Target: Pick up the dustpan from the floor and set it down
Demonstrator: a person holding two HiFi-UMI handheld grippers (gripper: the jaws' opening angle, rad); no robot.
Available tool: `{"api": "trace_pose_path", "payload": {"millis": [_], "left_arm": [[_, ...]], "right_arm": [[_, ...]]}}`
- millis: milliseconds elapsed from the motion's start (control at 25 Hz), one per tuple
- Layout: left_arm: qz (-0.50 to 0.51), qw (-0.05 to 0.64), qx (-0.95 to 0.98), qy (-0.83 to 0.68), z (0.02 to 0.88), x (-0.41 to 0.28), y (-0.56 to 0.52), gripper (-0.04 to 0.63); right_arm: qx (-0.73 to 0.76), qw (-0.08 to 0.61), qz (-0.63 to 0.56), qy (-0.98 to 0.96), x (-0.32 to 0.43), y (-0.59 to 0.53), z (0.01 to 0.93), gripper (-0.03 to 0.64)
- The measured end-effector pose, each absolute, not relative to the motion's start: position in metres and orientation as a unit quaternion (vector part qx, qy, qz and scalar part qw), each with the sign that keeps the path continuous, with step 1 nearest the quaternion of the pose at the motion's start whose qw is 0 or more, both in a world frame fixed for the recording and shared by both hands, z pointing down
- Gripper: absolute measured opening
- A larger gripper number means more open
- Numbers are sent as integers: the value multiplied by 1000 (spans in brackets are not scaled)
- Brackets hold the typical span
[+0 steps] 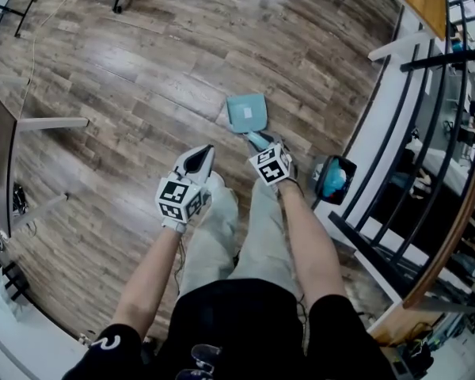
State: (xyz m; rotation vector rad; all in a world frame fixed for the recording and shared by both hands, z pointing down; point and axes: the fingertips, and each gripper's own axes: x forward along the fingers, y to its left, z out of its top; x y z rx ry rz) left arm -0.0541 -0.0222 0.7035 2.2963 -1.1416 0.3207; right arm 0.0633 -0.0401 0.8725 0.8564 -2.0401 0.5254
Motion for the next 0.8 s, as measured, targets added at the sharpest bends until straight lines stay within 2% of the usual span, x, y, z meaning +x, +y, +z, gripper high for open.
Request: {"api": "trace_pose_path", "payload": {"millis": [200,800], "left_arm": [[121,279,852,-427,704,-63,-20,-5],[120,270,850,-436,679,-90,-27,-5]], "right_arm": [[318,434,210,-817,55,-35,873,117],[355,394,231,-816,57,-52,830,112]]}}
